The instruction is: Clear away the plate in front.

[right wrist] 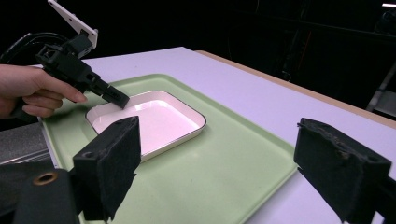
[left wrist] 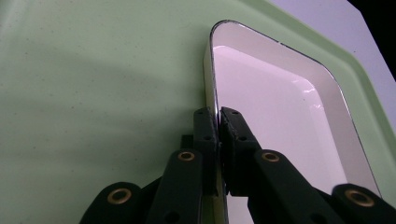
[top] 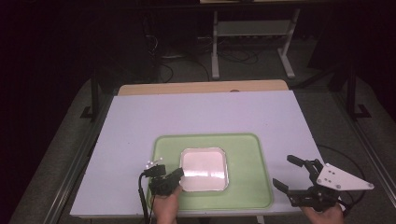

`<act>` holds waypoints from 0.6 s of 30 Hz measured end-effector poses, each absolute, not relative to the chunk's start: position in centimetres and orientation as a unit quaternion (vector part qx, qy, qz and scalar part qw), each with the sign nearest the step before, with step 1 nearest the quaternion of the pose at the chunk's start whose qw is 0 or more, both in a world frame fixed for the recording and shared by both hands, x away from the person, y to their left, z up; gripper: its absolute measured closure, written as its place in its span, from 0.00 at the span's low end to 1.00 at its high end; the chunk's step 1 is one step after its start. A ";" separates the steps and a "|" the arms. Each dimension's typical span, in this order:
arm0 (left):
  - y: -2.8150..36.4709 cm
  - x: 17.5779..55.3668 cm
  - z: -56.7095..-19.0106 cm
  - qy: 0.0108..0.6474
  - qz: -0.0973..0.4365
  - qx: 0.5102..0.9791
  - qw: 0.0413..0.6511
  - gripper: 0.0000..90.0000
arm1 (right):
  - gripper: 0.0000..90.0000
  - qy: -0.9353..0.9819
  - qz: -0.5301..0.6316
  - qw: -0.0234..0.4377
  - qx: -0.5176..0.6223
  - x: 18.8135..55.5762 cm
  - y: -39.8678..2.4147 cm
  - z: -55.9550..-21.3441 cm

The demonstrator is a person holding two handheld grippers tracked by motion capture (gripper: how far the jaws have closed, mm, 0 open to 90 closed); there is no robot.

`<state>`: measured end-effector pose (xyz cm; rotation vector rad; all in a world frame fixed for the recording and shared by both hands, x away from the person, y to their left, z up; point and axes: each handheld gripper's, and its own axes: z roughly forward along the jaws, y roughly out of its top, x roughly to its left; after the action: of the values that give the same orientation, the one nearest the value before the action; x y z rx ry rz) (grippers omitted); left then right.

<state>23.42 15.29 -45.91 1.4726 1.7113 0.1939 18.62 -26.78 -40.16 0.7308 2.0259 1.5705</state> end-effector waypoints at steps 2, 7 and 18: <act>15.3 23.4 -45.9 0.681 0.079 0.592 0.424 0.91 | 0.15 0.738 0.573 0.236 0.267 18.6 -26.7 -40.1; 15.5 23.3 -45.6 0.663 0.092 0.605 0.432 0.86 | 0.15 0.738 0.572 0.236 0.268 18.7 -26.7 -40.2; 16.3 23.1 -44.7 0.632 0.108 0.622 0.449 0.78 | 0.15 0.740 0.569 0.236 0.270 18.8 -26.7 -40.3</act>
<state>23.08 16.26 -44.67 1.5387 1.5634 0.2679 18.76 -26.72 -40.29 0.7395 2.0291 1.5618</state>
